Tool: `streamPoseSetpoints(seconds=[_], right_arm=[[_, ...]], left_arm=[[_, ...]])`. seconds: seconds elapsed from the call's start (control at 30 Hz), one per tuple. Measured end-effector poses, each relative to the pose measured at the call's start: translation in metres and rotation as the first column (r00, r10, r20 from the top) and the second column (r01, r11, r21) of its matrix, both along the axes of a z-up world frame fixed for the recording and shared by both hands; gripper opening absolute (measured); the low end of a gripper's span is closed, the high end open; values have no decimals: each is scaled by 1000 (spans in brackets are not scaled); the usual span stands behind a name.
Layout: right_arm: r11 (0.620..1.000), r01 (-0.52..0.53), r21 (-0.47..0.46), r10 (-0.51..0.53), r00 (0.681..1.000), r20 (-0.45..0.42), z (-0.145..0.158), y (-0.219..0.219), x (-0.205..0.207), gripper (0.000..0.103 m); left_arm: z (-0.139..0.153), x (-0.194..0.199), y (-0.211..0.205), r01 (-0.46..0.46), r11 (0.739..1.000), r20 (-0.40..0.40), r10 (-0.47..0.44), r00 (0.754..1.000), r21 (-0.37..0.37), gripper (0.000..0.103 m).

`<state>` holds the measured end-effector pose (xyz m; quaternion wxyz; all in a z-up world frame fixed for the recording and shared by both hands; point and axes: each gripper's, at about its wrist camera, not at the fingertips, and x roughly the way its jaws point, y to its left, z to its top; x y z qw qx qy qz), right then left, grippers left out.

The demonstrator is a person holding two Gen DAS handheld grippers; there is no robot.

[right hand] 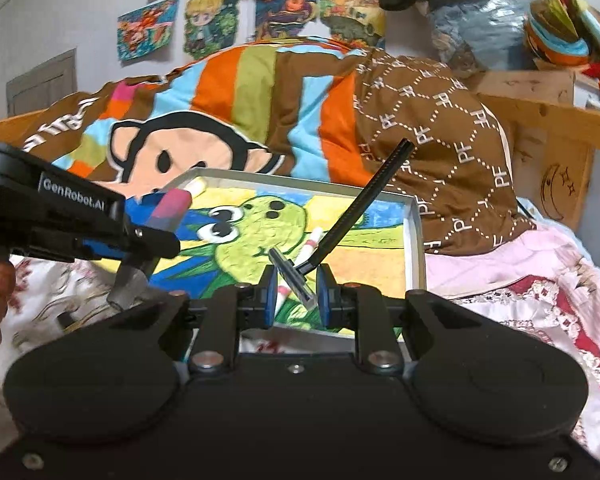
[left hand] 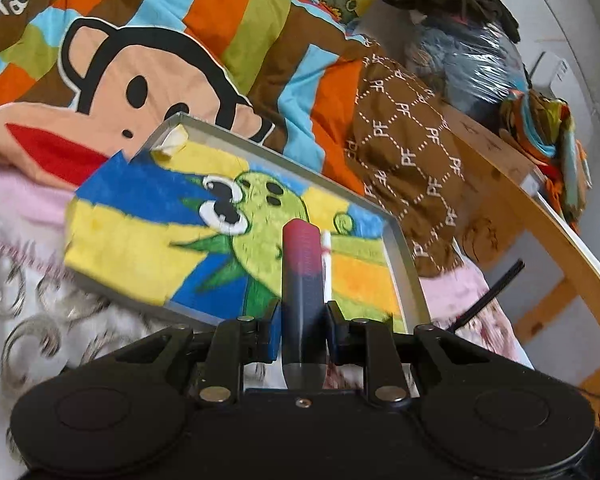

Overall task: Organize rigid objects
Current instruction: 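Lower the pink tube and razor into the tray and open both tools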

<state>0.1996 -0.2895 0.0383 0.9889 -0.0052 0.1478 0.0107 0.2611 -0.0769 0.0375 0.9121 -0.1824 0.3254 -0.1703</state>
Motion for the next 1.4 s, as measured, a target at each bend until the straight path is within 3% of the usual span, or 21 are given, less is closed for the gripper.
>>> streamPoseSetpoints(seconds=[0.3,0.57,1.3,1.4], right_arm=[[998,2,57,1,999,-52,-24,-28,37,14],[994,10,108,4,992,-130,-47,-38,62,14],[994,17,106,-1,990,-144,-55,-37,55,15],[995,20,98,-6,990,-142,-54,-37,54,15]], left_arm=[[-13,56,-19,-23,1000,6,23,1000,3,24],[-35,82,-33,-8,1000,-28,9,1000,14,24],[-61,90,-52,29,998,-65,-25,998,56,22],[-60,90,-52,21,999,-66,-17,998,51,25]])
